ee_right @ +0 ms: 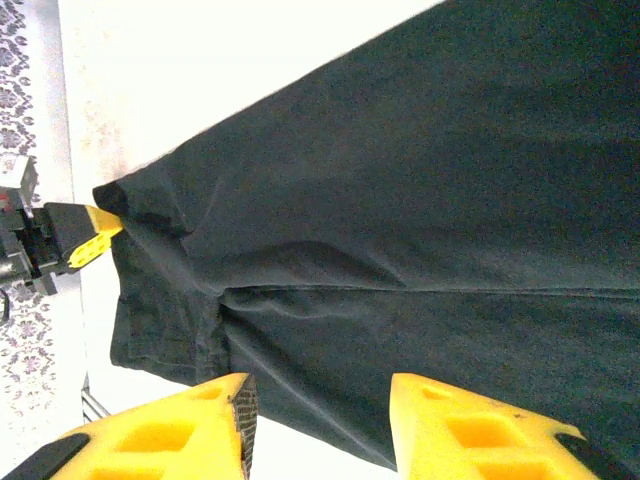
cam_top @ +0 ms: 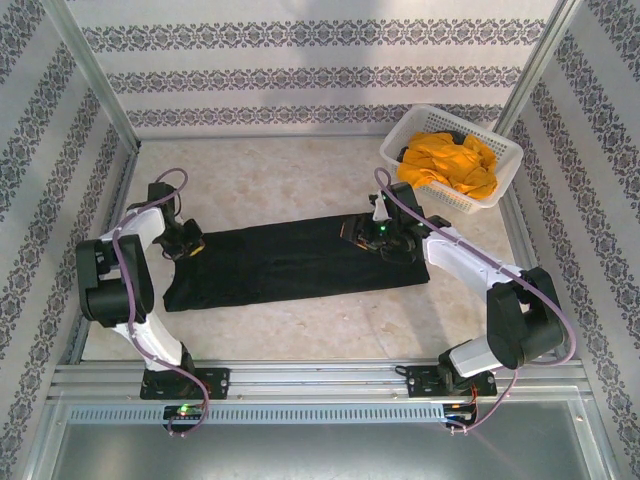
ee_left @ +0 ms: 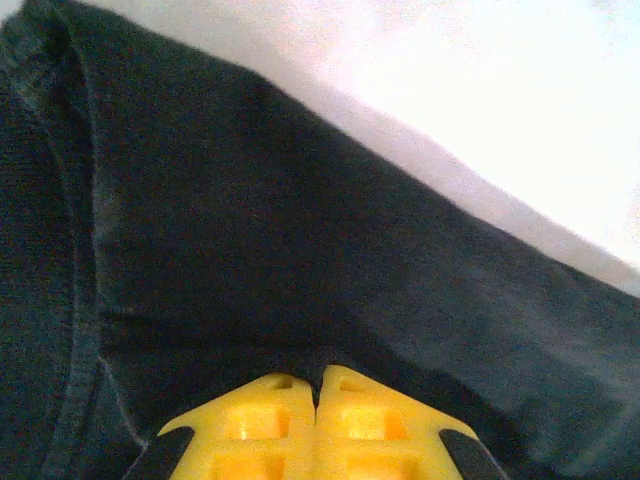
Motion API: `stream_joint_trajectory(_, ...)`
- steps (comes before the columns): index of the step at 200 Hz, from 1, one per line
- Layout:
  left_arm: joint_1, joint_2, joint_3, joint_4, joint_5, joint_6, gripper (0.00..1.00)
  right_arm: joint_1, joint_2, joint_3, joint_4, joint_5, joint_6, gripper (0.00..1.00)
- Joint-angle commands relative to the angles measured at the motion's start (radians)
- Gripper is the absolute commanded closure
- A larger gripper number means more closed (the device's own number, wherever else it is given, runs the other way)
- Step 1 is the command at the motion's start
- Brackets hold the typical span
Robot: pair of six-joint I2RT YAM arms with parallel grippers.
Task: Fold and stack the t-shirts
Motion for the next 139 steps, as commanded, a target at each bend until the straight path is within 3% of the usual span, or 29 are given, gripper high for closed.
stream_joint_trajectory(1, 0.012, 0.033, 0.026, 0.023, -0.047, 0.046, 0.94, -0.015, -0.03, -0.02, -0.017, 0.022, -0.008, 0.58)
stream_joint_trajectory(33, 0.011, 0.018, 0.042, 0.012, -0.083, 0.045, 0.79, -0.058, -0.032, -0.033, -0.035, 0.037, -0.017, 0.6)
stream_joint_trajectory(56, 0.005, -0.105, 0.014, -0.019, -0.143, -0.004, 0.7, -0.105, -0.006, 0.003, -0.093, 0.078, -0.061, 0.63)
stream_joint_trajectory(78, -0.01, -0.274, -0.106, 0.0, -0.147, -0.107, 0.74, -0.144, 0.072, 0.089, -0.198, 0.163, -0.11, 0.66)
stream_joint_trajectory(100, -0.039, -0.396, -0.23, -0.005, -0.063, -0.241, 0.79, -0.176, 0.204, 0.206, -0.333, 0.248, -0.149, 0.67)
stream_joint_trajectory(139, -0.233, -0.581, -0.38, -0.01, -0.03, -0.533, 0.82, -0.192, 0.384, 0.38, -0.449, 0.34, -0.22, 0.67)
